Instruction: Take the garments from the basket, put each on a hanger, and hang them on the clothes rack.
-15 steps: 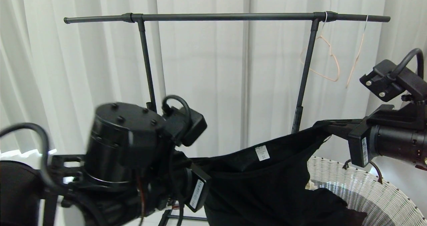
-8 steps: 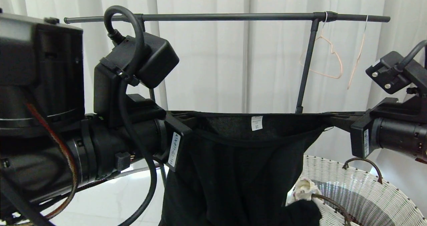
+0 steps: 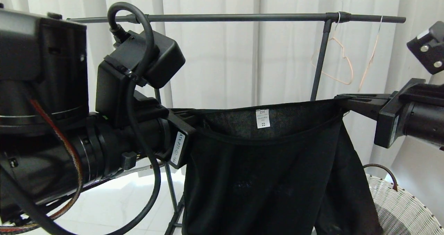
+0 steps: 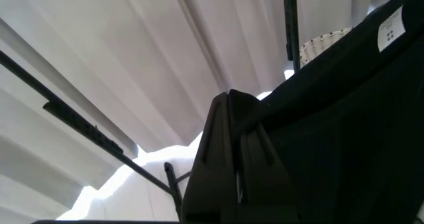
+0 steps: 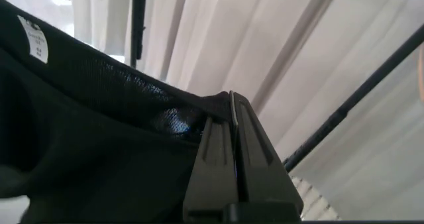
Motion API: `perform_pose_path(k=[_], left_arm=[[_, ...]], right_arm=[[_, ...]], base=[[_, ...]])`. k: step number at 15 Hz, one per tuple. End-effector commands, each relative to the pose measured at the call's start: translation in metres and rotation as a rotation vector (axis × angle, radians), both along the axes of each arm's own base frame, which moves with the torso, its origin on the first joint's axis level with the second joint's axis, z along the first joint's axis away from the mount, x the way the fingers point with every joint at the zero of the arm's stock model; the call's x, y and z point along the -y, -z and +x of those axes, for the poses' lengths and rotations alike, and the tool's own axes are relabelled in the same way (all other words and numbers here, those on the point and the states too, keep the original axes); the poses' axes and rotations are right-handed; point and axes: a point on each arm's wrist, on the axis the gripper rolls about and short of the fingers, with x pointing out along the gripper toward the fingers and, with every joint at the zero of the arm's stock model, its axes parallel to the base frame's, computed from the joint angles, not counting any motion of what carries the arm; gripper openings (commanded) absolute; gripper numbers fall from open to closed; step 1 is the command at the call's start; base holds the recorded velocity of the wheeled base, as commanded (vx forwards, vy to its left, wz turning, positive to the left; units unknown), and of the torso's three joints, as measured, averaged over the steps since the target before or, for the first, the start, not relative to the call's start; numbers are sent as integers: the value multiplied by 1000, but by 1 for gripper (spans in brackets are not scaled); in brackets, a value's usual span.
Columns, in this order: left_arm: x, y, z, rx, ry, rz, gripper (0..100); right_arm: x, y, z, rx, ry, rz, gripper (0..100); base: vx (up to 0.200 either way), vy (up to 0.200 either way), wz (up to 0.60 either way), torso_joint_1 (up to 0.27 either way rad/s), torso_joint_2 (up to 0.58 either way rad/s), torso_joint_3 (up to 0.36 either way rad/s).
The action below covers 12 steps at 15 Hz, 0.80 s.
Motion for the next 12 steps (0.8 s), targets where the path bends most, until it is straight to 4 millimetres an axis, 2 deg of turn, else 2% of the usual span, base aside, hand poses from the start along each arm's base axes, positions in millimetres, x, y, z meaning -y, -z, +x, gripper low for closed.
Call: perform_pose_path(k=[1,2,6,7,12], left_arm=[[0,-6,0,23,5,-3,0],[0,-11,0,43,9,-9,0],[-2,-53,-2,181,21,-66,0],[-2,-57,-3,203,27,-55,0],[-5,-49,-12,211,62,-5,0]], right_arm=[[-1,-2,1,16,-6,-11,0],[0,-4,0,31,-9,-12,0],[6,-27,-9,107,-33,33,0],[6,-32,-10,122,-41,37,0],[9,-37,-13,131,-42,21,0]], base=[[0,0,0,0,0,0],[0,0,0,0,0,0],[0,0,0,0,0,0],[0,0,0,0,0,0],[0,0,0,0,0,0]])
